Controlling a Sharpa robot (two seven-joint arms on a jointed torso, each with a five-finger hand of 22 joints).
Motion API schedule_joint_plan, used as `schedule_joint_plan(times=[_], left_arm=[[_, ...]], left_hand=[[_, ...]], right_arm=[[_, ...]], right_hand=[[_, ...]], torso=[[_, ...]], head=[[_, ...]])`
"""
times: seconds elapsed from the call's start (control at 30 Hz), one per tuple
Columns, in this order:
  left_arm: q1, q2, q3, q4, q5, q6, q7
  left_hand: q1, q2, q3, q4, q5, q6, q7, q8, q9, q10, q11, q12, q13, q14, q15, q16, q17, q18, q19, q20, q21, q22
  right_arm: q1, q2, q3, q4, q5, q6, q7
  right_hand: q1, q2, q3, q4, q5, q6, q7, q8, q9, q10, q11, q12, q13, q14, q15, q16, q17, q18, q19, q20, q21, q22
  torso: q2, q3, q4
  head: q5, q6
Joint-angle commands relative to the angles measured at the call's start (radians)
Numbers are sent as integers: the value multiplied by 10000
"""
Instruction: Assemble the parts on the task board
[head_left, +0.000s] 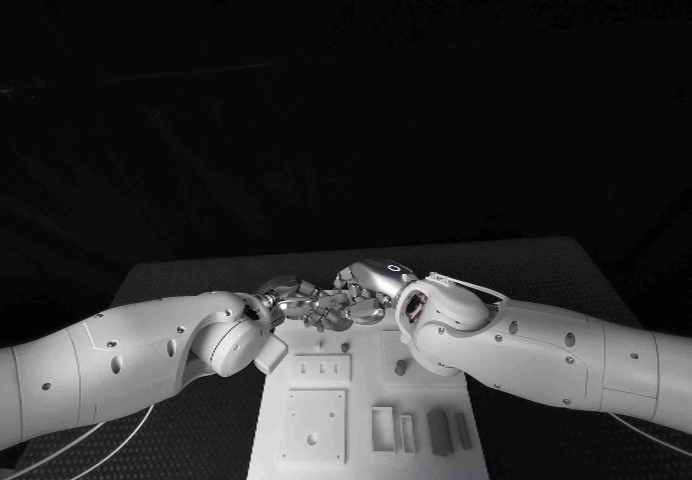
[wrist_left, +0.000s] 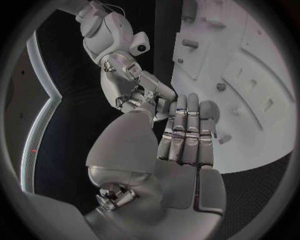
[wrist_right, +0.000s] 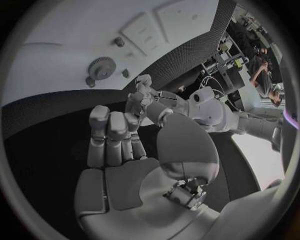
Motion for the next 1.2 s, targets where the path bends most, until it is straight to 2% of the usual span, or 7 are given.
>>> schedule_joint_plan(times=[0.03, 0.4, 0.73, 0.77, 1.0, 1.1, 1.2], left_arm=[[18, 15, 16, 24, 31, 162, 79], [14, 73, 15, 9, 31, 253, -3], [14, 62, 15, -15, 23, 93, 35], [14, 62, 15, -15, 23, 81, 44], [12, 62, 15, -4, 29, -11, 108], [10, 63, 15, -11, 82, -10, 110], [6, 74, 14, -23, 188, -3, 97]], left_hand=[[174, 67, -105, -24, -32, 99, -27, 58, 3, 61, -46, 20, 20, -31, -9, -62, 25, 156, -70, -31, 46, 152], [671, 168, -357, 6, 56, 312, -109, 116, -21, 222, -138, 82, 92, 42, -33, -103, 52, 136, -64, -55, 56, 114], [745, 164, -415, 23, 55, 384, -135, 138, -23, 291, -168, 117, 120, 84, -47, -98, 65, 128, -53, -63, 61, 106], [1134, 329, -185, -146, 33, 591, -230, 244, 19, 516, -280, 249, 185, 266, -131, 8, 119, 152, -4, -102, 81, 101], [1652, 696, 103, -256, 23, 886, -370, 342, 60, 744, -406, 422, 292, 440, -236, 220, 264, 56, 25, -184, 70, 54], [1711, 809, 136, -280, 16, 957, -407, 368, 81, 790, -435, 460, 318, 466, -260, 275, 303, 31, 31, -212, 69, 45], [1800, 777, 368, -282, -15, 1032, -456, 392, 116, 828, -467, 501, 351, 475, -286, 337, 348, -6, 33, -248, 49, 14]], right_arm=[[-11, 19, -7, 11, -106, 195, 22], [-12, 55, -9, 3, -106, 197, 9], [-13, 44, -11, 16, -99, 273, 17], [-13, 44, -11, 15, -99, 290, 17], [-22, 52, -26, -36, -81, 320, 20], [-32, 61, -34, -55, -62, 303, 22], [-38, 68, -36, -55, -59, 303, 22]], right_hand=[[37, -28, 48, 8, -56, 2020, -207, -9, 8, -151, -195, -32, -13, -20, -77, -6, -16, 443, 67, -10, 43, 40], [36, -34, 59, 9, -56, 2024, -208, -13, 11, -146, -195, -36, -15, -16, -77, -10, -19, 443, 69, -8, 41, 37], [35, -36, 63, 9, -56, 2025, -207, -16, 12, -144, -195, -38, -16, -14, -77, -11, -20, 443, 70, -7, 41, 36], [35, -36, 64, 9, -56, 2025, -207, -16, 12, -144, -195, -38, -16, -14, -77, -11, -20, 443, 70, -7, 40, 36], [34, -42, 71, 9, -56, 2026, -208, -20, 13, -141, -195, -40, -18, -12, -77, -13, -21, 443, 71, -5, 39, 34], [34, -45, 74, 8, -56, 2026, -208, -21, 13, -140, -195, -41, -18, -11, -77, -14, -22, 443, 72, -5, 39, 33], [33, -47, 77, 8, -56, 2026, -208, -23, 14, -139, -196, -42, -19, -11, -77, -15, -23, 443, 72, -4, 38, 32]], torso=[[-1, 1, 3], [6, 4, -7], [0, 9, -3], [0, 9, -6], [4, 7, -10], [5, 7, -9], [4, 6, -6]], head=[[-3, -14], [-9, -29], [-17, -42], [-16, -46], [-16, -59], [-17, -78], [-18, -90]])
